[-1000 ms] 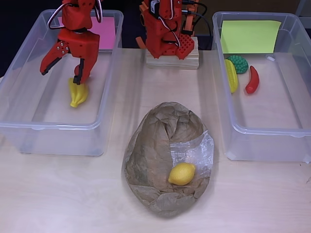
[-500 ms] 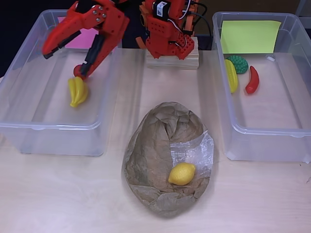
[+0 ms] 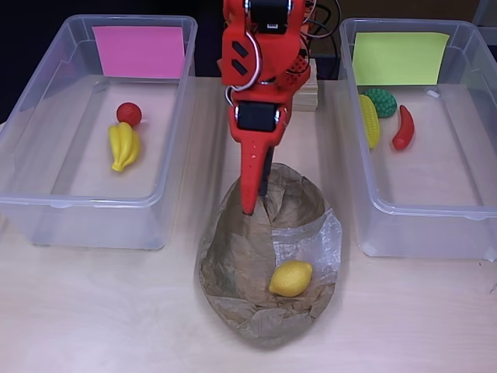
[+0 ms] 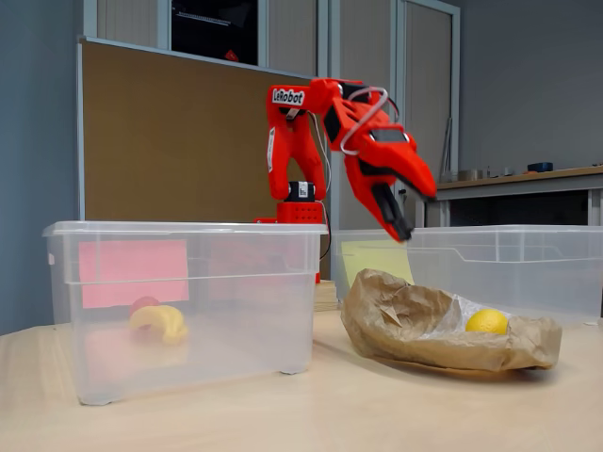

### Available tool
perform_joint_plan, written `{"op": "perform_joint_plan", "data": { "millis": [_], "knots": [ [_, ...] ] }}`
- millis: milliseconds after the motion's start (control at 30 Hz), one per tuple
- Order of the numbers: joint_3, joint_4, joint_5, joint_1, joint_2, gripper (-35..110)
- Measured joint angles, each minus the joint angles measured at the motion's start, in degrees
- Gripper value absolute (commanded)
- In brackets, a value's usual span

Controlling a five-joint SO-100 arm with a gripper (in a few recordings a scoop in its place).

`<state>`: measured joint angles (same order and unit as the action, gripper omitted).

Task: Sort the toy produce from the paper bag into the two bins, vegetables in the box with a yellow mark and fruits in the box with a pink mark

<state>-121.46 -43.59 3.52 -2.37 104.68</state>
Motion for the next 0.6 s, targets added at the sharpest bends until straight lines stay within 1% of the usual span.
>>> {"op": "perform_joint_plan", "data": {
  "millis": [267, 600],
  "knots": [
    [13.18, -0.18, -2.99, -4.39, -21.27, 36],
    [25.58, -2.81, -3.16, -7.38, -36.56, 37]
  ]
}}
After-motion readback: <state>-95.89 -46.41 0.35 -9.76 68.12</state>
